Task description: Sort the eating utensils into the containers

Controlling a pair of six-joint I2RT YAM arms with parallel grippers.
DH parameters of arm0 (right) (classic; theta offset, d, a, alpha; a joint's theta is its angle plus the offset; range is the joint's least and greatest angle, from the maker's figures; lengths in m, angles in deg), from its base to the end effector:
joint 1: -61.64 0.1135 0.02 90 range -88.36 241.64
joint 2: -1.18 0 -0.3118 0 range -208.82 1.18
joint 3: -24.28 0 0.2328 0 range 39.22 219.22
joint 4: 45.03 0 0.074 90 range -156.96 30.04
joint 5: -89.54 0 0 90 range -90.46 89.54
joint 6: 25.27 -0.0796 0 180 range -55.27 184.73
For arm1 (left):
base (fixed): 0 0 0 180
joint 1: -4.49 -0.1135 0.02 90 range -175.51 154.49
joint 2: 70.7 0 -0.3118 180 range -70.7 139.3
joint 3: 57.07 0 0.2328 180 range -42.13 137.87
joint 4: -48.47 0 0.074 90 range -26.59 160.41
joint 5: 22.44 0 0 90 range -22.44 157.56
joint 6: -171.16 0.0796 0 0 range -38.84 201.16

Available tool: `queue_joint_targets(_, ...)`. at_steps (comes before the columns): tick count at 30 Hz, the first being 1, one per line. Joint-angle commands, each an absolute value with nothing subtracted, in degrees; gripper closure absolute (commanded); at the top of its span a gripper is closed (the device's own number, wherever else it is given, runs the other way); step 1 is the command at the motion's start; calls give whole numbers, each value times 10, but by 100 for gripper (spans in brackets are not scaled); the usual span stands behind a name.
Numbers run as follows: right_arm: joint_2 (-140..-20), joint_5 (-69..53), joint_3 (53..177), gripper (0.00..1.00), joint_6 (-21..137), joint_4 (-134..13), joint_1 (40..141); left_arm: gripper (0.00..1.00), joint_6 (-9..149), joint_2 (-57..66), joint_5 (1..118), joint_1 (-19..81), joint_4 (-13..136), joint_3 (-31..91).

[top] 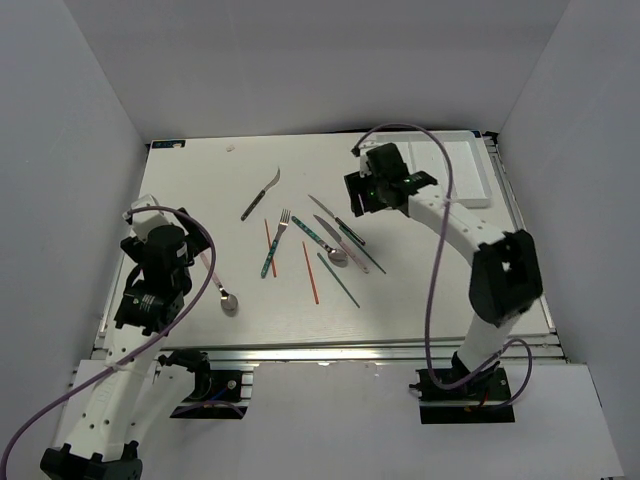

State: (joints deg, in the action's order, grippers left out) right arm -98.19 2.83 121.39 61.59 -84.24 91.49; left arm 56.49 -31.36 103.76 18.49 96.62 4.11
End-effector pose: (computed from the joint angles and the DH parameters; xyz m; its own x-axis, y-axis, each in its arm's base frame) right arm 0.3651 0.2043 0.3103 -0.5987 -0.2805 -0.7503 -0.4275 0.9040 0.0031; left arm 0.1267 0.0169 0.3365 -0.2579 -0.2828 -0.9239 -0.4689 0.8727 -0.1363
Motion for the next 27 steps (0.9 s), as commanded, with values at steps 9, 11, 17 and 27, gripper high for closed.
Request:
queue_joint_targets(9,-1198,77,1387,53,722,-892,952,2,573,-298,1017,182,954,43)
queue_joint_targets(11,-1212,75,1391,56,726,-888,957,2,573,-295,1015,182,955,43)
queue_joint_targets(17,-1233,72,1398,59,732,-888,958,2,573,-289,1015,183,954,42)
queue_joint_targets(27,-1256,65,1378,73,748,-876,957,2,573,-289,1010,182,953,43)
